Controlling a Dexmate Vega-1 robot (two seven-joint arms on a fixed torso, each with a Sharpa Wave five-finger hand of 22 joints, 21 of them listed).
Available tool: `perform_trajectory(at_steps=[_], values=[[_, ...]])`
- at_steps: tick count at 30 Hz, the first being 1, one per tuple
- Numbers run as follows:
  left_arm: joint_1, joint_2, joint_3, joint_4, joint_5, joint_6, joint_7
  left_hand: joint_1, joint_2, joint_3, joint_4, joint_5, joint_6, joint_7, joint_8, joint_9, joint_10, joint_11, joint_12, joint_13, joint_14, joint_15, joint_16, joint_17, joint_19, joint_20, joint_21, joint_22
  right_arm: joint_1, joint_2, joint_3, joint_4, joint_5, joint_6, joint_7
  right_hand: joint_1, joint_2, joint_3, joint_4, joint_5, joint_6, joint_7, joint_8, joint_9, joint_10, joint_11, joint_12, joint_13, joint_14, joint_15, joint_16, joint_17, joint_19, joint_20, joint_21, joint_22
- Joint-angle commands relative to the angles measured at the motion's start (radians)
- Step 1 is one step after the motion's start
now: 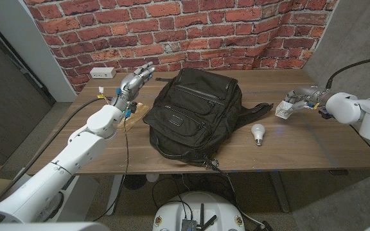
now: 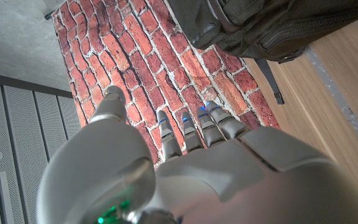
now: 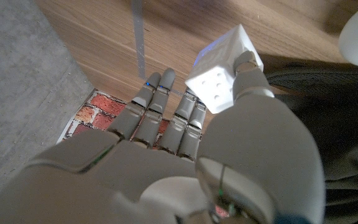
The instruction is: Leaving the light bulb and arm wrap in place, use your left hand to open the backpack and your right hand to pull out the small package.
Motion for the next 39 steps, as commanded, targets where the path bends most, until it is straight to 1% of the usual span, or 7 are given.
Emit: perform_trajectory(at_steps=[1, 7, 8, 15, 26, 29, 39], values=[[-0.001, -0.048, 0.002, 0.035, 0.023, -0.021, 0.063, -0.004, 0.005, -0.002, 0.002, 0.001, 0.006, 0.000, 0.005, 0.000, 0.010, -0.003, 0.005, 0.000, 0.006, -0.024, 0.002, 0.001, 0.003, -0.056, 0.008, 0.001, 0.096, 0.072, -0.083, 0.045, -0.117, 0.000, 0.102, 0.068, 0.081, -0.003, 0.006, 0.001, -0.003, -0.007, -0.004, 0.005, 0.013, -0.028, -0.011, 0.000, -0.008, -0.167, -0.001, 0.006, -0.003, -0.069, 0.001, 0.004], [-0.005, -0.065, 0.002, 0.061, 0.025, -0.029, 0.079, -0.005, 0.011, 0.000, 0.001, 0.002, 0.005, 0.001, 0.005, 0.000, 0.010, -0.001, 0.005, 0.000, 0.004, -0.024, 0.001, 0.001, 0.001, -0.056, 0.008, 0.001, 0.122, 0.098, -0.107, 0.062, -0.164, 0.002, 0.127, 0.067, 0.081, -0.005, 0.006, 0.001, -0.004, -0.007, -0.004, 0.005, 0.010, -0.030, -0.013, -0.001, -0.011, -0.167, 0.000, 0.009, -0.003, -0.068, 0.002, 0.004], [-0.005, -0.069, 0.001, 0.065, 0.025, -0.032, 0.082, -0.005, 0.012, 0.000, 0.001, 0.002, 0.005, 0.001, 0.005, 0.000, 0.010, 0.000, 0.005, 0.000, 0.004, -0.024, 0.001, 0.001, 0.001, -0.056, 0.008, 0.001, 0.126, 0.102, -0.111, 0.063, -0.171, 0.001, 0.134, 0.067, 0.081, -0.007, 0.007, 0.001, -0.004, -0.007, -0.004, 0.005, 0.000, -0.027, -0.019, -0.002, -0.013, -0.166, 0.000, 0.011, -0.003, -0.068, 0.002, 0.004], [-0.006, -0.084, -0.006, 0.088, 0.024, -0.048, 0.097, -0.005, 0.017, 0.003, -0.001, 0.003, 0.005, 0.003, 0.005, -0.001, 0.010, 0.000, 0.004, 0.000, 0.003, -0.023, 0.001, 0.000, 0.000, -0.055, 0.008, 0.001, 0.154, 0.129, -0.139, 0.078, -0.220, -0.008, 0.172, 0.068, 0.080, -0.008, 0.006, 0.000, -0.012, -0.012, -0.007, 0.005, -0.014, -0.029, -0.029, -0.005, -0.024, -0.166, -0.005, 0.012, -0.004, -0.064, 0.002, 0.005], [-0.007, -0.101, -0.018, 0.115, 0.018, -0.063, 0.115, -0.004, 0.028, 0.007, -0.005, 0.004, 0.011, 0.006, 0.007, -0.001, 0.014, 0.000, 0.005, 0.000, 0.006, -0.022, 0.002, 0.000, 0.002, -0.053, 0.009, 0.001, 0.179, 0.151, -0.165, 0.092, -0.274, -0.016, 0.214, 0.069, 0.078, -0.012, 0.005, -0.001, -0.021, -0.020, -0.010, 0.005, -0.038, -0.030, -0.046, -0.010, -0.042, -0.165, -0.009, 0.016, -0.006, -0.059, 0.001, 0.005], [-0.005, -0.100, -0.021, 0.115, 0.019, -0.058, 0.125, -0.005, 0.029, 0.008, -0.006, 0.004, 0.012, 0.005, 0.008, -0.001, 0.015, 0.001, 0.005, 0.000, 0.007, -0.022, 0.002, 0.000, 0.002, -0.053, 0.009, 0.001, 0.187, 0.157, -0.171, 0.095, -0.287, -0.016, 0.231, 0.069, 0.076, -0.014, 0.005, -0.002, -0.040, -0.025, -0.018, 0.005, -0.049, -0.031, -0.054, -0.012, -0.053, -0.164, -0.013, 0.017, -0.007, -0.057, 0.001, 0.005], [0.004, -0.100, -0.032, 0.113, 0.016, -0.052, 0.142, -0.005, 0.034, 0.010, -0.010, 0.004, 0.019, 0.005, 0.010, -0.001, 0.020, -0.001, 0.006, 0.000, 0.011, -0.022, 0.003, -0.001, 0.003, -0.053, 0.009, 0.001, 0.206, 0.173, -0.184, 0.100, -0.314, -0.021, 0.272, 0.061, 0.067, -0.025, 0.007, -0.005, -0.076, -0.032, -0.033, 0.003, -0.085, -0.030, -0.080, -0.019, -0.084, -0.158, -0.020, 0.024, -0.014, -0.048, -0.001, 0.005]])
